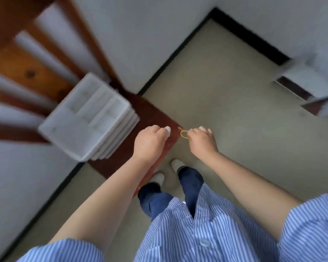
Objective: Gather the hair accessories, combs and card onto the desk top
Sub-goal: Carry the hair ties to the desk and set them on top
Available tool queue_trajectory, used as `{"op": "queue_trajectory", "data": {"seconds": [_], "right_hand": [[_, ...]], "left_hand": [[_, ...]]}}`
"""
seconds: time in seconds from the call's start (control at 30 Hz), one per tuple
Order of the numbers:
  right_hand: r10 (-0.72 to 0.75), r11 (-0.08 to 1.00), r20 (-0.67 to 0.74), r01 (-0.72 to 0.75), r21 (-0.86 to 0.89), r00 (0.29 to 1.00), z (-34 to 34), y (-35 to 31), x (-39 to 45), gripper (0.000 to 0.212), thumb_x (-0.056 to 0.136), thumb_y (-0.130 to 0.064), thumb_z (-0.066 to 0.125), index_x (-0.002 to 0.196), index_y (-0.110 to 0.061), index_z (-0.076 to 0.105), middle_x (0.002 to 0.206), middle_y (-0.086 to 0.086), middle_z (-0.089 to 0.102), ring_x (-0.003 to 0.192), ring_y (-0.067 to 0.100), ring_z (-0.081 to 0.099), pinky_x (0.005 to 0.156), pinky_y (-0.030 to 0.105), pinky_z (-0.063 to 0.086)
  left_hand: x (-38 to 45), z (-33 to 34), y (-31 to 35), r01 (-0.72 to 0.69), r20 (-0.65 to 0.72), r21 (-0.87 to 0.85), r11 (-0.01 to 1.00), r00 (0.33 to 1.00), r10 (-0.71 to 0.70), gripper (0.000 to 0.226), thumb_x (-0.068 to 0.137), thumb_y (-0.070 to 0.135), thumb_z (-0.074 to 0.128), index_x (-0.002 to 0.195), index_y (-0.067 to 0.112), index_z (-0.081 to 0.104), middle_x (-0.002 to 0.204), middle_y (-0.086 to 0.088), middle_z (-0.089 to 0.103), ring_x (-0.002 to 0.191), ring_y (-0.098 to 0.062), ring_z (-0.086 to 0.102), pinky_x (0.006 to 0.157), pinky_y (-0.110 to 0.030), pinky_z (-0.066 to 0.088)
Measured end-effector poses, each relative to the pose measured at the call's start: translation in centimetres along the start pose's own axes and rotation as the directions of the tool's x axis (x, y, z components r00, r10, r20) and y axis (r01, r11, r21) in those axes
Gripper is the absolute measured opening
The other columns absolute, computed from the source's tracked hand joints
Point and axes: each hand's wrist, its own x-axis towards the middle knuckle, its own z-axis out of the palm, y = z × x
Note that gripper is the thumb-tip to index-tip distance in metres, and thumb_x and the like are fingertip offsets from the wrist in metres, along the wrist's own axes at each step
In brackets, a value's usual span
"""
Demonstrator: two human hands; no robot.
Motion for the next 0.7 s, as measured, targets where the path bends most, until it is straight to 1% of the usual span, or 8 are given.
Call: {"op": "queue_trajectory", "data": {"seconds": [0.13, 0.2, 0.27, 0.37, 0.43, 0.5, 0.6, 0.7], "right_hand": [[0.298, 0.955, -0.251, -0.291, 0.065, 0.921, -5.4, 5.1, -6.9, 0.006, 0.074, 0.009, 0.059, 0.077, 0.008, 0.064, 0.082, 0.028, 0.068, 0.089, 0.039, 0.06, 0.075, 0.043, 0.044], [0.425, 0.903, -0.366, -0.418, 0.104, 0.828, -7.7, 7.2, -11.9, 0.003, 0.067, 0.01, 0.065, 0.068, 0.007, 0.064, 0.07, 0.028, 0.068, 0.078, 0.039, 0.063, 0.068, 0.041, 0.048], [0.522, 0.837, -0.48, -0.531, 0.13, 0.705, -9.4, 9.5, -18.1, 0.013, 0.055, 0.009, 0.075, 0.058, 0.004, 0.064, 0.059, 0.022, 0.067, 0.065, 0.035, 0.066, 0.06, 0.036, 0.052], [0.632, 0.693, -0.584, -0.709, 0.13, 0.51, -11.2, 12.6, -29.2, 0.028, 0.037, 0.005, 0.085, 0.046, -0.005, 0.06, 0.044, 0.011, 0.063, 0.046, 0.025, 0.064, 0.047, 0.024, 0.051], [0.703, 0.555, -0.621, -0.814, 0.173, 0.347, -11.5, 14.4, -36.7, 0.029, 0.037, 0.004, 0.086, 0.044, -0.008, 0.06, 0.042, 0.006, 0.062, 0.044, 0.022, 0.062, 0.047, 0.022, 0.05], [0.734, 0.406, -0.656, -0.888, 0.218, 0.174, -11.5, 16.3, -44.6, 0.029, 0.038, 0.003, 0.086, 0.044, -0.009, 0.06, 0.041, 0.004, 0.061, 0.043, 0.02, 0.06, 0.048, 0.021, 0.049], [0.732, 0.23, -0.681, -0.94, 0.252, -0.004, -11.0, 19.3, -56.1, 0.029, 0.04, 0.001, 0.085, 0.045, -0.01, 0.058, 0.04, 0.004, 0.058, 0.041, 0.02, 0.058, 0.05, 0.02, 0.045], [0.703, 0.068, -0.699, -0.964, 0.255, -0.136, -10.1, 22.2, -67.6, 0.031, 0.041, 0.002, 0.085, 0.045, -0.01, 0.057, 0.039, 0.006, 0.056, 0.038, 0.022, 0.055, 0.057, 0.029, 0.028]], "left_hand": [[3.8, 0.4, 9.1, -0.416, 0.17, 0.057, 0.907, 0.9, 0.402, 0.017, 0.057, -0.01, 0.08, 0.069, -0.003, 0.071, 0.054, -0.023, 0.066, 0.049, -0.036, 0.065, 0.043, -0.036, 0.057], [4.4, 1.4, 14.7, -0.563, 0.208, 0.029, 0.826, 0.811, 0.546, 0.011, 0.074, -0.002, 0.07, 0.085, -0.001, 0.071, 0.077, -0.025, 0.07, 0.074, -0.038, 0.067, 0.062, -0.04, 0.056], [4.0, 3.2, 20.6, -0.681, 0.295, 0.027, 0.731, 0.705, 0.645, 0.019, 0.089, 0.011, 0.054, 0.105, 0.008, 0.065, 0.102, -0.018, 0.067, 0.098, -0.031, 0.06, 0.077, -0.036, 0.049], [0.7, 5.4, 31.1, -0.856, 0.376, -0.053, 0.514, 0.46, 0.805, 0.018, 0.09, 0.012, 0.054, 0.104, 0.007, 0.064, 0.102, -0.018, 0.066, 0.101, -0.031, 0.058, 0.079, -0.035, 0.047], [-2.9, 6.5, 38.5, -0.963, 0.327, -0.079, 0.259, 0.22, 0.919, 0.008, 0.075, 0.003, 0.072, 0.084, 0.002, 0.07, 0.079, -0.02, 0.071, 0.079, -0.033, 0.066, 0.064, -0.035, 0.053], [-7.5, 7.8, 46.4, -0.998, 0.28, -0.066, 0.01, -0.009, 0.96, 0.023, 0.047, -0.003, 0.088, 0.057, 0.005, 0.069, 0.049, -0.012, 0.066, 0.047, -0.027, 0.064, 0.041, -0.025, 0.051], [-15.2, 11.2, 57.9, -0.974, 0.21, -0.071, -0.215, -0.226, 0.951, 0.031, 0.033, -0.003, 0.09, 0.048, 0.009, 0.067, 0.039, -0.007, 0.059, 0.035, -0.021, 0.058, 0.035, -0.015, 0.044], [-23.2, 15.5, 67.9, -0.931, 0.208, -0.123, -0.344, -0.364, 0.908, 0.028, 0.039, -0.004, 0.09, 0.048, 0.008, 0.066, 0.04, -0.009, 0.059, 0.036, -0.023, 0.058, 0.035, -0.018, 0.045]]}}
